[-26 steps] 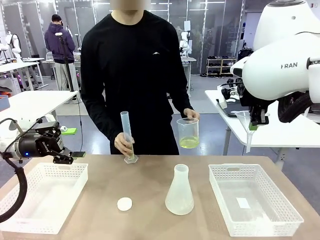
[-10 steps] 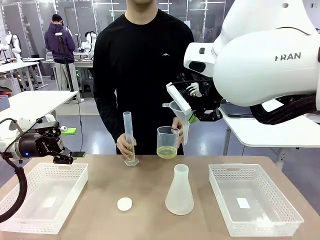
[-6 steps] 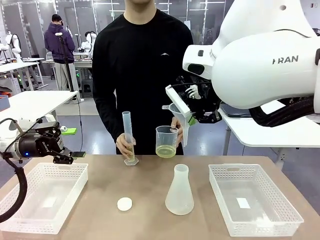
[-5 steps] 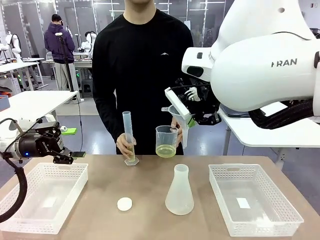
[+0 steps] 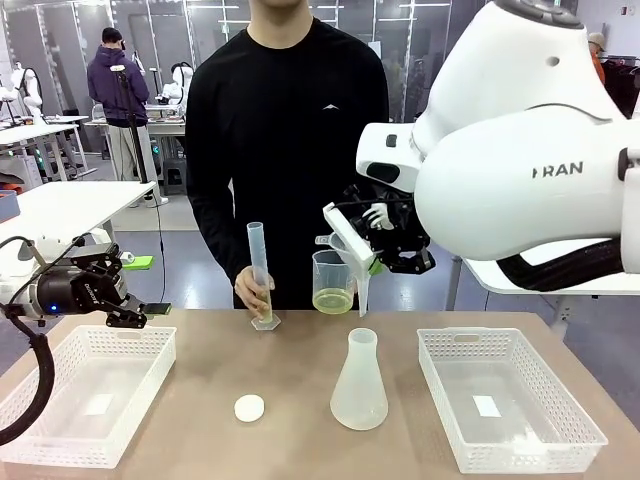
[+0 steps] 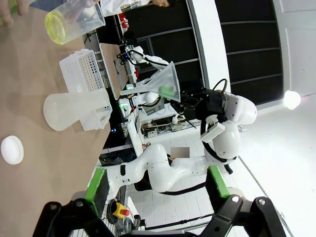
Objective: Prepare the solutions needed for the experiment.
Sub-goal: Pick up the Plastic Funnel and insert it into the Big flask.
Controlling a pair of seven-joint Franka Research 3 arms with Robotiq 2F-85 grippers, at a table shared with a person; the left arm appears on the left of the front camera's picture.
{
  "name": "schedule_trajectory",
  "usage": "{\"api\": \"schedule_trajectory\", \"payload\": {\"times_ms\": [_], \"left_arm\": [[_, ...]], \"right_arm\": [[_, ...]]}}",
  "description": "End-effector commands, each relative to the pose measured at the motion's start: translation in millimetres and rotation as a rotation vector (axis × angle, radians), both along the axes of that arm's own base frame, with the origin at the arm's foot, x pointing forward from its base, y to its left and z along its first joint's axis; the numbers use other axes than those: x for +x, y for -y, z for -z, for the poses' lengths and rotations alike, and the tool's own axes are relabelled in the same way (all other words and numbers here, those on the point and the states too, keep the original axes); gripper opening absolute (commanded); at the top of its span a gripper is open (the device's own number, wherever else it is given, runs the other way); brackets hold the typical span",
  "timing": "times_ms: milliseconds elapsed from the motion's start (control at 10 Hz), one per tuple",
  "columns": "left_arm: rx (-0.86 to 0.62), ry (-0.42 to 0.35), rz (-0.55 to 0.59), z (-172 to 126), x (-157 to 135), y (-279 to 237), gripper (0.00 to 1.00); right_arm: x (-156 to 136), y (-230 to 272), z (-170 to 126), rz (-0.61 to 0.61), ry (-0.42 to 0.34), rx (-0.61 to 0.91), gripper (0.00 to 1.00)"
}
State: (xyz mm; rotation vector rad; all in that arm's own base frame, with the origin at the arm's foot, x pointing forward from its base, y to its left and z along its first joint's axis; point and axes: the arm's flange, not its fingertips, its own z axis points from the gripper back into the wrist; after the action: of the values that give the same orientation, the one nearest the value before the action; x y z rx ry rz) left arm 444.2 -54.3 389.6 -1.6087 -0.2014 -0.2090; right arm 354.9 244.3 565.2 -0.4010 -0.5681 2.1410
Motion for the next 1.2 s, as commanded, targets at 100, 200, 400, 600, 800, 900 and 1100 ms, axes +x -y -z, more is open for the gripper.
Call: {"api": "schedule_trajectory", "payload": {"times_ms": [100, 200, 400, 600, 800, 900, 1100], "left_arm": [[-0.007, 0.007, -0.001, -1, 0, 1, 1.00], [-0.007, 0.007, -0.001, -1, 0, 1, 1.00], [-0.007, 0.007, -0.001, -1, 0, 1, 1.00], [-0.007, 0.007, -0.001, -1, 0, 1, 1.00], [-0.007, 0.007, -0.001, -1, 0, 1, 1.00], [-0.007, 0.007, -0.001, -1, 0, 1, 1.00], [-0.007, 0.007, -0.001, -1, 0, 1, 1.00]], "right_arm": [[4, 3, 18, -0.053, -0.002, 0.028, 0.04], [6, 3, 25, -0.048, -0.003, 0.023, 0.04], [6, 4, 36, -0.053, -0.022, 0.049, 0.04], [6, 7, 48, -0.050, -0.037, 0.062, 0.04], [5, 9, 57, -0.042, -0.048, 0.060, 0.04], [4, 9, 62, -0.042, -0.054, 0.057, 0.04], [8, 11, 77, -0.049, -0.059, 0.057, 0.04]]}}
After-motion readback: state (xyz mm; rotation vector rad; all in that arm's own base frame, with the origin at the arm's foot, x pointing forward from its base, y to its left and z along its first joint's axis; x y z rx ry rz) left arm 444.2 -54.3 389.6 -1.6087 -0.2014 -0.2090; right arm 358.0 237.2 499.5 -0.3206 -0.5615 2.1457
